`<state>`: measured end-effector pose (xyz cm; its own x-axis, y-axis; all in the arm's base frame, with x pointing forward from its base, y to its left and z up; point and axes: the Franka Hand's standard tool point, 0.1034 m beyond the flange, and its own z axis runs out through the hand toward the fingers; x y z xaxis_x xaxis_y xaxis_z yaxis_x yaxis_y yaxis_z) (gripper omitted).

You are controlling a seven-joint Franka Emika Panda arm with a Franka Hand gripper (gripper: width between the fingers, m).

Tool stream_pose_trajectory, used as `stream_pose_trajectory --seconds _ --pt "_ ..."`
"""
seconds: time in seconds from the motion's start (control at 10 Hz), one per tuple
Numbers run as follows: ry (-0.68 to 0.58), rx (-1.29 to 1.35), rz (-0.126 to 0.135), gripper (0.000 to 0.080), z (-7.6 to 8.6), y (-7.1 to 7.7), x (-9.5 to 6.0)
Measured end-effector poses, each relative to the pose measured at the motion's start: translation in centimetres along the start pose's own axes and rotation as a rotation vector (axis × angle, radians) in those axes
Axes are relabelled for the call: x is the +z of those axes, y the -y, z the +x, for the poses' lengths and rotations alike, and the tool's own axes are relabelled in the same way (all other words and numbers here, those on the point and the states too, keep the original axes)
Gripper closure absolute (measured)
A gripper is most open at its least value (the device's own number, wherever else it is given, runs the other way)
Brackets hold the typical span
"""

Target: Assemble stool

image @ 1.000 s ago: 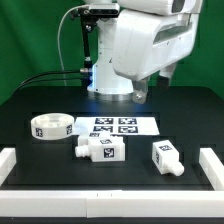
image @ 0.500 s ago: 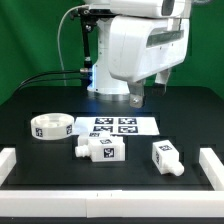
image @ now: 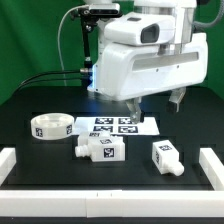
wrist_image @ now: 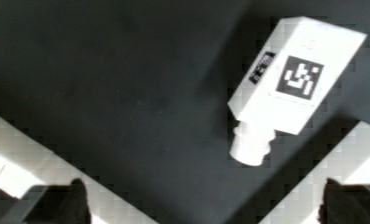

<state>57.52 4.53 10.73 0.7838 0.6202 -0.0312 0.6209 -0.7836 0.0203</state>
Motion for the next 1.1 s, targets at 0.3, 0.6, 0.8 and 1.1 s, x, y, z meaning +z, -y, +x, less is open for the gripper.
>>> stream_pose_trajectory --seconds 0.3,0.6,0.8,1.1 --pt "0.0 0.0 0.0 0.015 0.0 0.0 0.0" --pt "-0.051 0.105 -0.004 0.015 -0.3 2.7 3.0" --pt "-0.085 0.104 -0.008 0.015 -0.8 3.4 5.4" --pt "-0.108 0.114 0.0 0.015 -0.7 4.3 8.6"
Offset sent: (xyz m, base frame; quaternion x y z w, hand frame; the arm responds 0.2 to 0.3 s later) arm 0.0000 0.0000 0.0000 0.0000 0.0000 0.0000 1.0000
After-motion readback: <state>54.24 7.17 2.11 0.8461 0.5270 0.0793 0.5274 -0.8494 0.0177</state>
